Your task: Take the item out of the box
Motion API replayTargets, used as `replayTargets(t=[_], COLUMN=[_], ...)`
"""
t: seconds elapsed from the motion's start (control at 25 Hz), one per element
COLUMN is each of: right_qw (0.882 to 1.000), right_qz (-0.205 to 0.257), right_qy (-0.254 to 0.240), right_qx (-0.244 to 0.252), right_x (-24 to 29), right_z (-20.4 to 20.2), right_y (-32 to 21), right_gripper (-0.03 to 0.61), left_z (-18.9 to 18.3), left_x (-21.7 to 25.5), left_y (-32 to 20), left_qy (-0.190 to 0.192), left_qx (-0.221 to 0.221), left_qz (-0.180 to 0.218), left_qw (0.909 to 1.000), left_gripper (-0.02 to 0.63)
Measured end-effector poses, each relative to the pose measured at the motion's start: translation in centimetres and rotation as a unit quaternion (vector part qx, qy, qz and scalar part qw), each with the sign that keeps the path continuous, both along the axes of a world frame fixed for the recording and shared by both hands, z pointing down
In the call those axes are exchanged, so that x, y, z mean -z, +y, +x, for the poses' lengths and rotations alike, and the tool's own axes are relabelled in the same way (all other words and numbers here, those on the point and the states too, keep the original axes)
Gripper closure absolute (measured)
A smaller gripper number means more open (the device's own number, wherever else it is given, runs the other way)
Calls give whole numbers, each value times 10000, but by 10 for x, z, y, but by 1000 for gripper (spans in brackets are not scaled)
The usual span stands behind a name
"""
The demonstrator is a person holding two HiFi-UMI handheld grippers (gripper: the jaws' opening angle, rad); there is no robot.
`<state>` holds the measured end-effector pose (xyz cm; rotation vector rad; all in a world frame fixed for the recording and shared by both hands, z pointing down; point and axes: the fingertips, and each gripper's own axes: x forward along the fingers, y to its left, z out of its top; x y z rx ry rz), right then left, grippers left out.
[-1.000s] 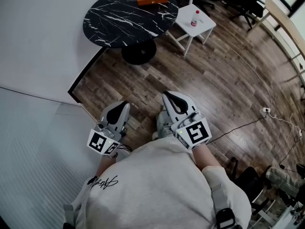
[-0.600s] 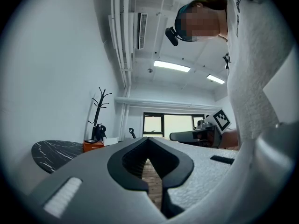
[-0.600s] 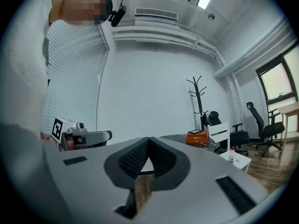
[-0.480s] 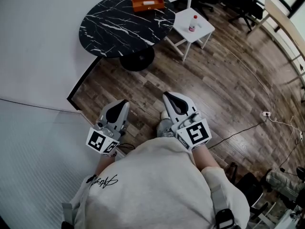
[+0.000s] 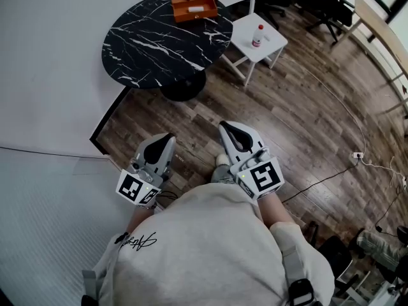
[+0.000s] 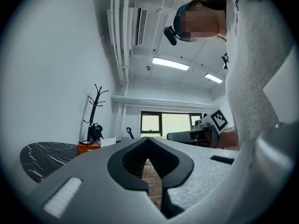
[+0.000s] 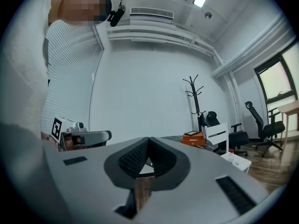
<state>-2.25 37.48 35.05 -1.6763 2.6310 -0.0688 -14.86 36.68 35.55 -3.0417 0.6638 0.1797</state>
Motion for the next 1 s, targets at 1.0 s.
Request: replayTargets(t=[1.0], right_qw=[9995], right_qz=[-21], right_qy=[-91], right_qx=[297], right_x=[9], right_z=[57], right_y=[-99], right_gripper=[569], left_z=[60], left_x=[9], left_y=[-95], left_qy=[65], left_qx=[202], left_qz=[-100], left_qw=[9997], left_gripper=[614])
